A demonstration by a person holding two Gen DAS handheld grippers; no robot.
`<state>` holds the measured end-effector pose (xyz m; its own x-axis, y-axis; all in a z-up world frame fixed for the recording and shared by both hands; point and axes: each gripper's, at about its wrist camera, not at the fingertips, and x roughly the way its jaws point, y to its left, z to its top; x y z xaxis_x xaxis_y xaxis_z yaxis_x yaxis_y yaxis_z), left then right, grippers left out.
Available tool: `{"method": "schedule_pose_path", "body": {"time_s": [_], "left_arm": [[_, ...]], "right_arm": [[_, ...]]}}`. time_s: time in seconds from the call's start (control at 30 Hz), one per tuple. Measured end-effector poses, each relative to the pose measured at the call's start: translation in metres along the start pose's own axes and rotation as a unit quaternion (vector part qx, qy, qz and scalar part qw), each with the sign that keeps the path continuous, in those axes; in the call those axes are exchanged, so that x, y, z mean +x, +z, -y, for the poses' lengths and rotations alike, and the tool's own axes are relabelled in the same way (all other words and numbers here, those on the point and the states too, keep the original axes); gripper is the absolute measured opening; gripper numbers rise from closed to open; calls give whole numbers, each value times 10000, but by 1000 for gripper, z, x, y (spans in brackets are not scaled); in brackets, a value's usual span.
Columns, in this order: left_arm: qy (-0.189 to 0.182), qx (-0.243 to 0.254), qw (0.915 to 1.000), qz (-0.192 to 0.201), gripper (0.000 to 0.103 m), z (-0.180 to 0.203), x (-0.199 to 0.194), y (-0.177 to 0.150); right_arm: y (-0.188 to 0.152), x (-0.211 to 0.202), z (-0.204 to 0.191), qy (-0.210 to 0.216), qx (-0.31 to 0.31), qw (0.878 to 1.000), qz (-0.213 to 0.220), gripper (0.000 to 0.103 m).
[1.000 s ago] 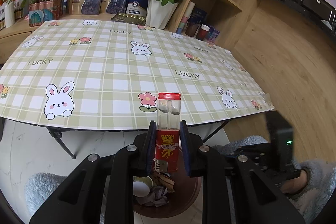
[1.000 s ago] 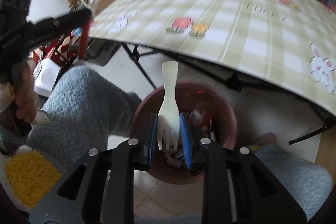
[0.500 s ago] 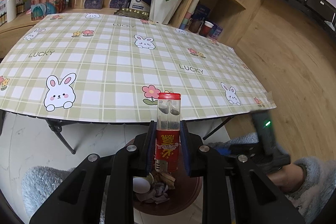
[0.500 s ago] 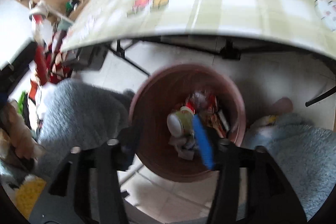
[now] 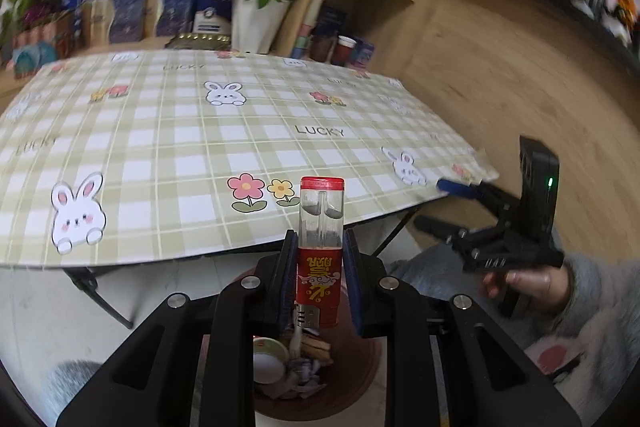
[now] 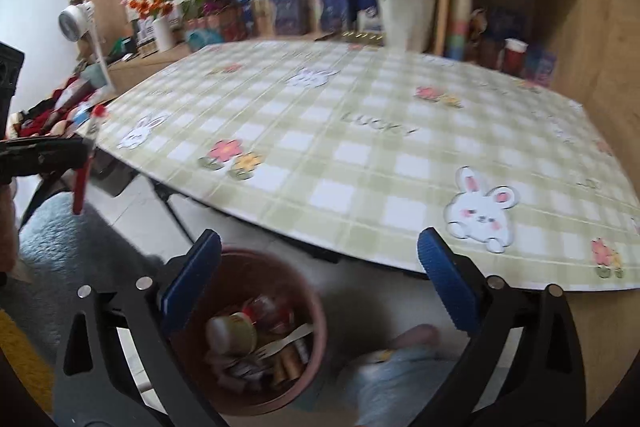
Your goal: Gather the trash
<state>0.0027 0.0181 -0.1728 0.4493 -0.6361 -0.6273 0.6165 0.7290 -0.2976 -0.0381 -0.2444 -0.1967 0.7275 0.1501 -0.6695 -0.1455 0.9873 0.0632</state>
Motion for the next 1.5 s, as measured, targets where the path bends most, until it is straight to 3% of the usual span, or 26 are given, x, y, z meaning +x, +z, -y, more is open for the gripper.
{"method": "schedule_pose_path", "body": {"time_s": [0.17,0.4,0.63,0.77,0.8,0.83,0.93,1.03,1.3,1.5], "left_arm": [[56,257,9994,-217,22,3,18,-8],[49,204,9975,-670,22,3,46,-28],[181,125,9929,-1172,22,-1,78,-39],[340,209,9915,-1242,22,1,84,-41],[392,223,9912,-1246,26,1,84,-41],[430,227,9911,-1237,38,2,84,-41],[631,208,9923,-1047,73,1,79,-39],[843,71,9927,-854,89,-4,73,-34],[1612,-323,9861,-217,94,-19,38,-10],[2058,-255,9770,491,97,-15,-8,37]], "right_arm": [[-4,5,14,-181,310,9994,20,97],[-9,4,17,-307,401,9987,7,97],[-12,6,9,-342,283,9990,-67,97],[-12,6,5,-335,176,9993,-65,97],[-12,6,5,-334,163,9993,-69,97],[-12,5,4,-341,151,9993,-74,97],[-12,6,5,-341,165,9993,-80,97],[-11,6,5,-350,187,9992,-79,97],[-1,0,5,-432,138,9990,-39,97],[42,-21,8,-749,53,9972,39,97]]}}
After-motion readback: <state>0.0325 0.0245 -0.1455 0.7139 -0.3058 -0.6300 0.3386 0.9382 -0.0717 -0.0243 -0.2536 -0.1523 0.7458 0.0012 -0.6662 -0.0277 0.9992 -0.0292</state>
